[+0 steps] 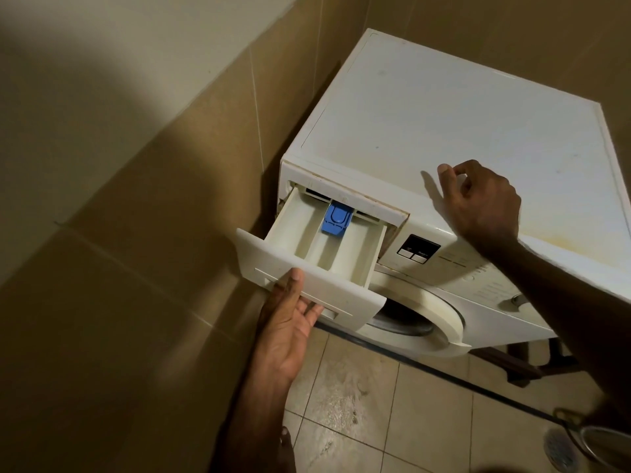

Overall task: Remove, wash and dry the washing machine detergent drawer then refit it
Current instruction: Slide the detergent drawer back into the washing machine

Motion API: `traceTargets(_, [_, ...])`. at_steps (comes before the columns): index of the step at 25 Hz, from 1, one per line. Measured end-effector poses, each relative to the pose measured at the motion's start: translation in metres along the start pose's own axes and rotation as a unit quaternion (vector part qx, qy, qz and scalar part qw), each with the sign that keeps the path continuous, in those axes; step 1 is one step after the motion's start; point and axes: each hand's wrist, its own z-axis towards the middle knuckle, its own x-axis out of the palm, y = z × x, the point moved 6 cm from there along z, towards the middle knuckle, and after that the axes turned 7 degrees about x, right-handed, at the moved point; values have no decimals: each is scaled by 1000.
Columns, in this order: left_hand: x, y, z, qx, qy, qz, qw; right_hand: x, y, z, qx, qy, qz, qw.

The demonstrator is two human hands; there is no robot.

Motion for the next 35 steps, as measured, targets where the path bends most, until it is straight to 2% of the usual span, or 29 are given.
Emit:
traceTargets(13, [86, 4, 89, -5, 41, 2, 999, 0, -4, 2, -1, 20, 5, 1000])
traceTargets(18, [93, 11, 107, -7, 29, 34, 999, 0, -6, 3, 21, 35, 7, 999])
traceTargets(21, [91, 8, 103, -10, 11, 73, 997, 0, -4, 2, 30, 42, 6, 999])
traceTargets(25, [83, -3, 90, -3, -41, 197, 979, -3, -1, 4, 37, 45, -3, 998])
traceTargets(27, [74, -15, 85, 46, -91, 272, 957, -1, 1, 3, 36, 52, -6, 998])
traceTargets(30, [85, -43, 62, 161, -168, 427, 874, -3, 0, 5, 40, 60, -24, 997])
traceTargets(32, [107, -56, 44, 217, -143, 498, 827, -7, 8, 10, 60, 105, -41, 992])
traceTargets(35, [155, -66, 25, 292, -52, 596, 746, -21, 26, 7, 44, 183, -136, 973])
